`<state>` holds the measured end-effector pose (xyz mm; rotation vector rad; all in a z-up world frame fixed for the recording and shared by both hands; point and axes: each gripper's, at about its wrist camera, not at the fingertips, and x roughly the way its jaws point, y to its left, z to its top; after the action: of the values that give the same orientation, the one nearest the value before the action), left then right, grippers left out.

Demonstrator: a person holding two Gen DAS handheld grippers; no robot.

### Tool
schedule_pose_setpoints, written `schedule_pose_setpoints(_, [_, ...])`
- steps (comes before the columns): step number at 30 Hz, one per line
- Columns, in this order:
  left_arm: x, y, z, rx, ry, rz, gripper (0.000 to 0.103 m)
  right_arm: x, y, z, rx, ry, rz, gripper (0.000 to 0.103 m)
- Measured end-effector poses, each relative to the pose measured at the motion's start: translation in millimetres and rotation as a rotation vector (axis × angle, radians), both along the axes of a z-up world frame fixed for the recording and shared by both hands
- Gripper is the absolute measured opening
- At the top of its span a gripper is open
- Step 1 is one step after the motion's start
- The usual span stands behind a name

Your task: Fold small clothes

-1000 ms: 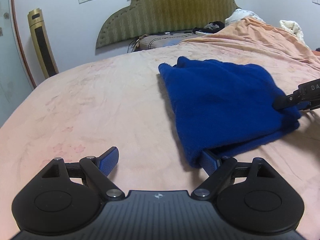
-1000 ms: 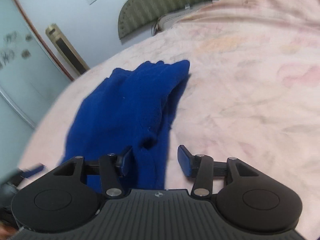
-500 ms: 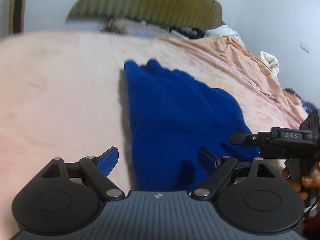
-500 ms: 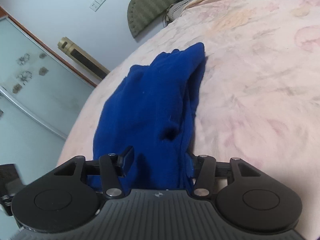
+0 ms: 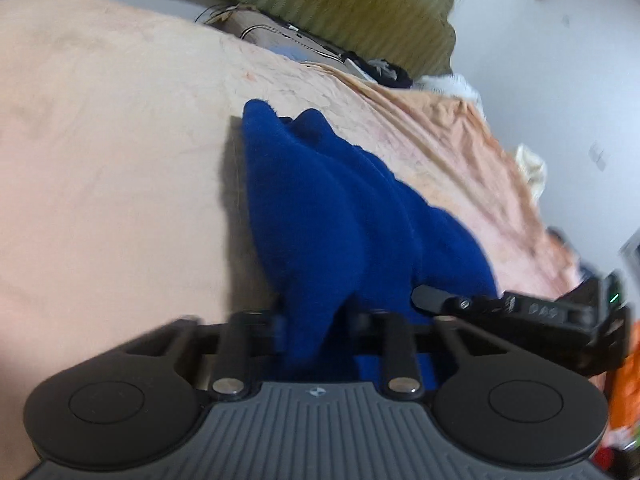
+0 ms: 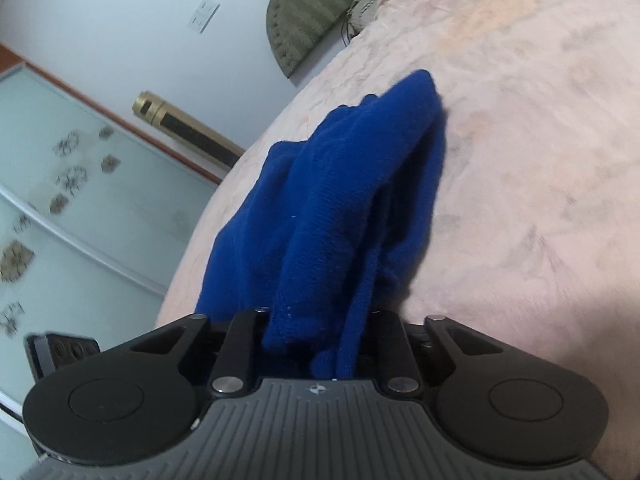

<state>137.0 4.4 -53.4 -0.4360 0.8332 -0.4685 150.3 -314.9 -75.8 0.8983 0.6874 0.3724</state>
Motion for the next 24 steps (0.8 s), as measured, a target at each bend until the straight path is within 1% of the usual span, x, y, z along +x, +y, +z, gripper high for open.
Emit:
schedule_pose_setpoints(1, [-2.1,3.1,1.1,-0.013,0.0,0.01,0.015,-0.3,0.0,-0.5,0.026,0.013,-0.005,0.021])
schedule_pose_setpoints(3, [-8.4,3.6,7.9,0.007,-0.013,0.021,0.012,-3.0,0.8,0.0,0.067,0.03,-0.01,0.02])
schedule_pose_setpoints(5, [-23.1,3.5,21.9,0.026,-0.043,0.014,0.011,-11.0,1.5,4.1,0.12,0.034,-0.002,0.019])
schedule_pose_setpoints(7, [-36.7,8.2,31.3,0.013,-0.057,0.003,0.011,-24.8,2.8,11.0,0.143,0.024,0.018,0.019])
schedule_pose_setpoints(9, [-44.7,8.3,30.7,0.037,-0.037,-0.006,0.011,-34.6,7.8,17.1,0.096,0.02,0.038,0.019])
schedule_pose_setpoints(10, [-47.4,4.4,27.7,0.077,-0.024,-0.01,0.012,-37.1,11.7,18.8,0.051,0.033,0.043,0.021])
schedule_pose_setpoints(11, [-50.6,-1.0,24.3,0.133,-0.023,-0.009,0.013,-38.8,16.2,19.8,-0.013,0.054,0.048,0.028])
schedule_pose_setpoints(12, [-53.6,-5.1,22.5,0.172,-0.024,-0.008,0.015,-40.6,21.0,20.7,-0.074,0.075,0.044,0.031])
schedule_pose_setpoints(13, [-57.8,-7.1,22.3,0.187,-0.03,-0.001,0.018,-43.9,24.7,21.8,-0.112,0.08,0.037,0.038])
schedule_pose_setpoints(14, [-62.2,-7.0,23.5,0.19,-0.034,0.009,0.02,-48.6,26.8,23.5,-0.12,0.076,0.038,0.039])
schedule_pose_setpoints(16, [-71.4,-6.4,27.1,0.206,-0.048,0.033,0.028,-60.4,29.5,28.7,-0.145,0.064,0.032,0.038])
schedule_pose_setpoints(18, [-80.1,-8.2,28.9,0.259,-0.052,0.07,0.032,-73.9,35.2,33.4,-0.233,0.059,0.013,0.04])
schedule_pose_setpoints(20, [-89.5,-9.4,28.3,0.308,-0.056,0.092,0.035,-87.0,40.3,35.0,-0.306,0.055,-0.001,0.035])
schedule_pose_setpoints(22, [-98.3,-11.2,27.8,0.338,-0.062,0.109,0.04,-98.5,43.4,36.2,-0.335,0.053,-0.019,0.033])
schedule_pose_setpoints(24, [-104.6,-13.5,28.1,0.36,-0.06,0.123,0.041,-108.2,44.9,37.2,-0.356,0.055,-0.044,0.033])
